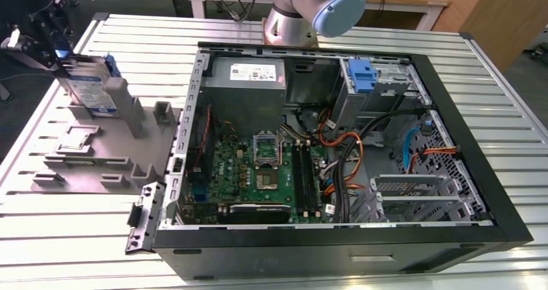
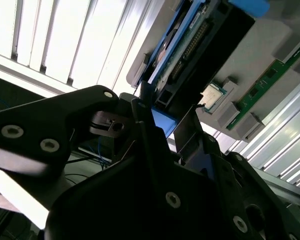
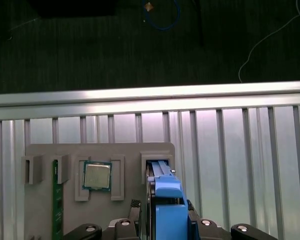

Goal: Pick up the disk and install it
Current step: 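Pick up the disk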

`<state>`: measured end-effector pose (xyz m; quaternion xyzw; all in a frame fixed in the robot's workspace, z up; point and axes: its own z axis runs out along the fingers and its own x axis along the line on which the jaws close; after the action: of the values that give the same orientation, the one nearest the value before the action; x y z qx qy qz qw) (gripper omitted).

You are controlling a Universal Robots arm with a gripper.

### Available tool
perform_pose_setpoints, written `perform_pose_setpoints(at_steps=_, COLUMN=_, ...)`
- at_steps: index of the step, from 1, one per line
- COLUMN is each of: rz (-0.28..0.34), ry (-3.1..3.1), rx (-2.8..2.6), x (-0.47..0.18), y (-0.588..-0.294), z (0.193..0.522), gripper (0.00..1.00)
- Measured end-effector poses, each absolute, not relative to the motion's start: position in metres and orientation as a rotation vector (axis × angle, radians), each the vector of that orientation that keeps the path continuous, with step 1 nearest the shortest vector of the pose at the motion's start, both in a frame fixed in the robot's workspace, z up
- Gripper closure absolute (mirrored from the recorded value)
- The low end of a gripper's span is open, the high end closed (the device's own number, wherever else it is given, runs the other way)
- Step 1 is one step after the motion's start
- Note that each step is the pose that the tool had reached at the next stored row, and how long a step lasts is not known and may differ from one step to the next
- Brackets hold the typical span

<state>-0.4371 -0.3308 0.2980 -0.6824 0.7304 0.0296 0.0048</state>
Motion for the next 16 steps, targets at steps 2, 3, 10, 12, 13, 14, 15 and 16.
perform_pose_setpoints(at_steps=2, rz=0.087, ry=2.285, rx=-2.135, x=-0.4371, y=-0.3308, z=0.2977, gripper=0.55)
perform_pose_setpoints(at_steps=3, rz=0.086, ry=2.284, rx=-2.134, x=-0.4370, y=-0.3308, z=0.2975, gripper=0.55)
perform_pose_setpoints(at_steps=10, rz=0.069, ry=2.276, rx=-2.127, x=-0.4410, y=-0.3308, z=0.2966, gripper=0.55)
perform_pose_setpoints(at_steps=12, rz=0.066, ry=2.274, rx=-2.126, x=-0.4425, y=-0.3308, z=0.2965, gripper=0.55)
perform_pose_setpoints(at_steps=13, rz=0.066, ry=2.274, rx=-2.126, x=-0.4424, y=-0.3308, z=0.2965, gripper=0.55)
perform_pose_setpoints(at_steps=14, rz=0.066, ry=2.274, rx=-2.126, x=-0.4424, y=-0.3308, z=0.2965, gripper=0.55)
perform_pose_setpoints(at_steps=15, rz=0.066, ry=2.274, rx=-2.126, x=-0.4427, y=-0.3308, z=0.2964, gripper=0.55)
perform_pose_setpoints(at_steps=16, rz=0.066, ry=2.274, rx=-2.126, x=-0.4431, y=-0.3307, z=0.2964, gripper=0.55)
